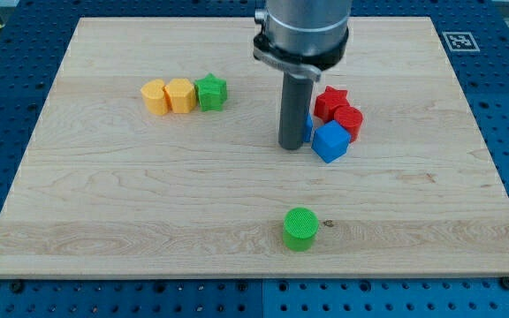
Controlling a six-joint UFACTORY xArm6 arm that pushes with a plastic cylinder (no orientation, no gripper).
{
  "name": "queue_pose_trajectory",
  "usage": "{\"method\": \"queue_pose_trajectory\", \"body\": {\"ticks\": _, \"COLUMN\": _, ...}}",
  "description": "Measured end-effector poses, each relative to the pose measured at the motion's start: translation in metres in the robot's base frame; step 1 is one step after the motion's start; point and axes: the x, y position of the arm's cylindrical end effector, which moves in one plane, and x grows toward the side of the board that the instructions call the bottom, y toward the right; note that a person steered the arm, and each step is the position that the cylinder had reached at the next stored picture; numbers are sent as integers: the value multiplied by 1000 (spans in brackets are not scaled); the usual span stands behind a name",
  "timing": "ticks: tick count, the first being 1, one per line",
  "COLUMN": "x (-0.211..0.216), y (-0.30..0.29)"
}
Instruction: Slide the blue cube close to blue triangle
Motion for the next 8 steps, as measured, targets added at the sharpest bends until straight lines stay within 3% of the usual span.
{"method": "queue_pose_trajectory", "body": {"ticks": 2, "x": 2, "y": 3}}
{"method": "queue_pose_trajectory", "body": {"ticks": 4, "x": 61, "y": 29}}
{"method": "queue_pose_trajectory", "body": {"ticks": 5, "x": 51, "y": 77}}
{"method": "queue_pose_trajectory", "body": {"ticks": 8, "x": 41, "y": 69}}
